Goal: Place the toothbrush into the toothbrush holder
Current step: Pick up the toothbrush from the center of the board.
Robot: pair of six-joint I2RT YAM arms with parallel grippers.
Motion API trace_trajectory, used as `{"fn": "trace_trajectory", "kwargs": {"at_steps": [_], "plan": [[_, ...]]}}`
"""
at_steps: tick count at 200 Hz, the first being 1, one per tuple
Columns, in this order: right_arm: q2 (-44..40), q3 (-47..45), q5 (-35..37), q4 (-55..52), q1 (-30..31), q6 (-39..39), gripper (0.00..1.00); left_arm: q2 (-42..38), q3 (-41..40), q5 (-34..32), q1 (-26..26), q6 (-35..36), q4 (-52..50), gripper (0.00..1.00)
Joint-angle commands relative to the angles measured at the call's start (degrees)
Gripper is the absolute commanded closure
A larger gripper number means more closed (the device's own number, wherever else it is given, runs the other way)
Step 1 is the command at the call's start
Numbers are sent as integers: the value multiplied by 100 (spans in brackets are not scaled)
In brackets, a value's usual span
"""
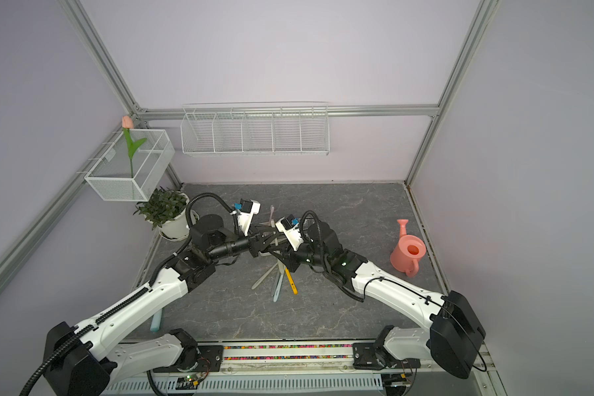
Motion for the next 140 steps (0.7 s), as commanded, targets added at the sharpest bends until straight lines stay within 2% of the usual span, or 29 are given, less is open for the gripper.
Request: {"fn": "trace_trajectory", "kwargs": {"at_steps": [1,13,41,68,89,140], "plan": [[-205,-217,96,268,-15,29,69,-85,1,-151,8,107,-44,100],[-233,-269,172,242,-14,60,52,-118,-3,-179,4,121,-53,100],[-385,-502,335,303,-24,143,31,-189,-3,-277,11,90,-42,100],[-657,-666,473,143,-25,170,23,-202,21,-318,4,90,-26,100],[-1028,-862,789,-51,-31,208,13,-202,47,-388,5,107,-18,100],[-2014,-1153,1615,-1019,-179,300,7,-259,189,-898,11,353,-101,100]]}}
